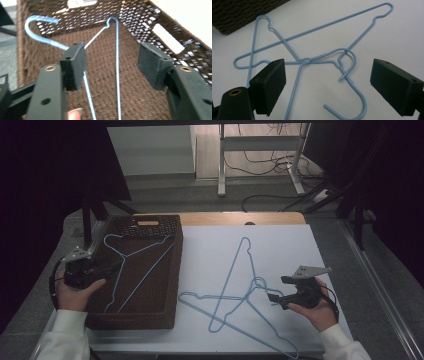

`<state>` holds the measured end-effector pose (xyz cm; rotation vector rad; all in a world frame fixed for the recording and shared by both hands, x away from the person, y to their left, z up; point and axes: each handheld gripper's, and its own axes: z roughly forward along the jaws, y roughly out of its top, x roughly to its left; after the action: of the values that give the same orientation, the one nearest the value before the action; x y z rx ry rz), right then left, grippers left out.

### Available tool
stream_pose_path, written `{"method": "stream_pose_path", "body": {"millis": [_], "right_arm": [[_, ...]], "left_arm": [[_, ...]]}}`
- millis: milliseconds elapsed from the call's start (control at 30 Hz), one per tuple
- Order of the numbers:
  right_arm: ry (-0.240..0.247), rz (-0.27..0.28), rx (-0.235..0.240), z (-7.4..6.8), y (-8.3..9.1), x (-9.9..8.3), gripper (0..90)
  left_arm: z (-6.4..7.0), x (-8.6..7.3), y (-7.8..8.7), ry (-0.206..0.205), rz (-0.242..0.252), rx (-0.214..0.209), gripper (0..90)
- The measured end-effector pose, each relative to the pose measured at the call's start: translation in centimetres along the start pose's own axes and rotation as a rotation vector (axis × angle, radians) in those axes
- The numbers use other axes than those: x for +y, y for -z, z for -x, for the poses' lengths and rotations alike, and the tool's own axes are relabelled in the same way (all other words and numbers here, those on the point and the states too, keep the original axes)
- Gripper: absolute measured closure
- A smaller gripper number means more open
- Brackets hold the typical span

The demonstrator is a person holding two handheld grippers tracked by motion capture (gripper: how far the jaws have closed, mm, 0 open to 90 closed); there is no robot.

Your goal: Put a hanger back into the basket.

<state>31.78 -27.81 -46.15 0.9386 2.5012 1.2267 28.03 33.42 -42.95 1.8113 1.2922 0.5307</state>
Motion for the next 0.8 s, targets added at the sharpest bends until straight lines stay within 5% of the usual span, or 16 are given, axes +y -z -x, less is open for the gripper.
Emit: {"method": "stream_pose_path", "body": {"millis": [333, 367, 800], "right_arm": [[-0.003, 0.003, 0.013, 0.3, -0.4, 0.3, 13.4], [-0.002, 0.003, 0.016, 0.3, -0.4, 0.4, 13.4], [0.03, -0.014, 0.034, -0.2, -1.3, 1.0, 13.5]], "left_arm": [[4.4, 1.0, -0.1, -0.052, 0.008, -0.194, 18.3], [5.2, 0.9, -0.4, -0.047, 0.009, -0.237, 16.8], [11.0, 1.2, -1.5, -0.178, -0.018, -0.325, 12.7]]}}
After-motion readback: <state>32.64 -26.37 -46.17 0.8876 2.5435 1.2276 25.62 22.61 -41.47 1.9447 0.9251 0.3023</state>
